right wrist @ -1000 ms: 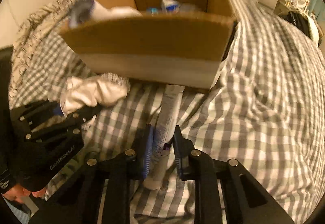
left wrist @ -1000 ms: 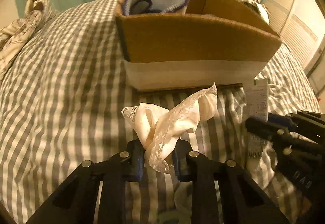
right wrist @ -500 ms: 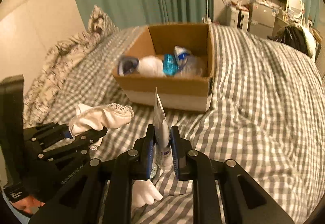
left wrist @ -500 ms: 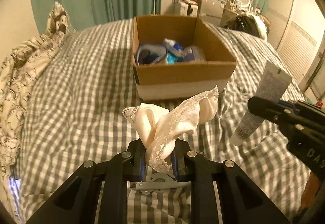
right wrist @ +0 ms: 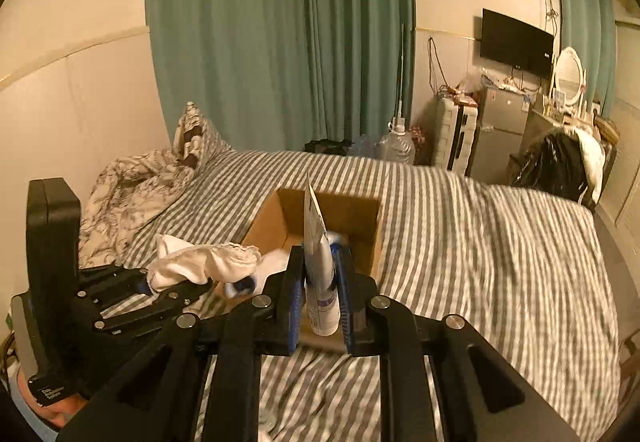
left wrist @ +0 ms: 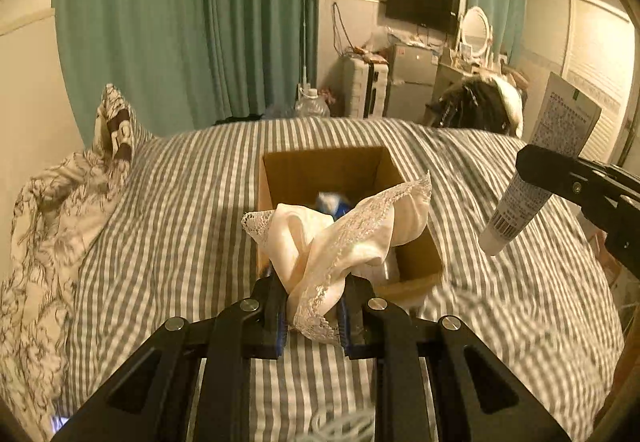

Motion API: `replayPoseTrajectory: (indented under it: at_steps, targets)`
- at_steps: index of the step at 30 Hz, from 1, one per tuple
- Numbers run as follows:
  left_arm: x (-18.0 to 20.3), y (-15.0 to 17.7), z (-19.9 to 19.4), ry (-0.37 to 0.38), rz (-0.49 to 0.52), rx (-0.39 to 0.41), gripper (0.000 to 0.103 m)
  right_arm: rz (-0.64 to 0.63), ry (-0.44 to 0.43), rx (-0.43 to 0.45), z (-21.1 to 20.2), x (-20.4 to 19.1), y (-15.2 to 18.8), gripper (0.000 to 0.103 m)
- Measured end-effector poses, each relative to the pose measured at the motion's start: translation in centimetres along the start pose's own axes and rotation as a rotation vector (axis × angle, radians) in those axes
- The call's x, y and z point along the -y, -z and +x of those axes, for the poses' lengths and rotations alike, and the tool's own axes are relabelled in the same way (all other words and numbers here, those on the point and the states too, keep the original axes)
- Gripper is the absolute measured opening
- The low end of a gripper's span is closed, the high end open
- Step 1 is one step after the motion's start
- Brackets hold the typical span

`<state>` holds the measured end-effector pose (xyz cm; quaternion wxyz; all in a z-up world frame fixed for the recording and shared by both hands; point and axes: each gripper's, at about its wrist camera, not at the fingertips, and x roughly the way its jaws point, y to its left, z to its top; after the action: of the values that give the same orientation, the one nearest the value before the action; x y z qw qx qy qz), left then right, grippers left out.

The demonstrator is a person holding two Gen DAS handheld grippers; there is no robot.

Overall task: Organize objects
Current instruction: 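Drop the lace cloth and white tube into the box, opening both tools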

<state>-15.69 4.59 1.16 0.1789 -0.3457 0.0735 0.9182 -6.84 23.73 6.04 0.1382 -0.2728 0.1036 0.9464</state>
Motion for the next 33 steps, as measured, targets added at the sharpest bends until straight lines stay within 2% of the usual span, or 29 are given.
replayPoseTrajectory:
  at_steps: [5,12,16,20,21,22,23,24,27,29,33]
  targets:
    - [-0.4,-2.1,3.7,-0.004,-0.017,-0.024,0.019,0.033,-0.023,-0.103,5.3,2.0,-1.6,0.015]
    - [-0.2,-2.4,10.4,-0.001,-0.011,-0.112,0.019,0.036,-0.032,-0.267,13.3,3.6,-0.2,0.015]
    - [-0.2,-1.5,13.8,0.001,-0.021,-0.159,0.019,0.051,-0.032,-0.285,16.1,4.3,0.5,0.016]
    - [-0.1,-1.2,15.3,-0.011,-0.028,-0.152,0.02,0.086,-0.033,-0.258,16.9,4.9,0.1,0.016]
    - [-0.1,-1.3,15.3,-0.006,-0.027,-0.149,0.022,0.089,-0.032,-0.241,16.6,4.9,-0.1,0.022]
    - [0.0,-1.5,15.3,-0.002,-0.024,-0.144,0.024,0.089,-0.03,-0.217,16.1,5.0,-0.4,0.04]
    - [0.1,-1.7,15.0,-0.002,-0.018,-0.137,0.032,0.088,-0.023,-0.194,15.5,4.9,-0.7,0.048]
    - [0.2,-1.8,14.8,-0.006,-0.013,-0.129,0.048,0.086,-0.015,-0.166,14.7,4.9,-1.0,0.057]
    - [0.0,-2.4,13.0,-0.036,-0.02,-0.08,0.077,0.079,-0.005,-0.114,12.3,4.6,-2.1,0.059]
    - [-0.1,-2.7,11.8,-0.05,-0.033,-0.061,0.086,0.072,0.002,-0.081,10.2,4.4,-2.7,0.062]
    - [-0.6,-3.3,7.7,-0.068,-0.058,-0.015,0.09,0.043,0.029,-0.033,6.0,3.8,-3.5,0.073]
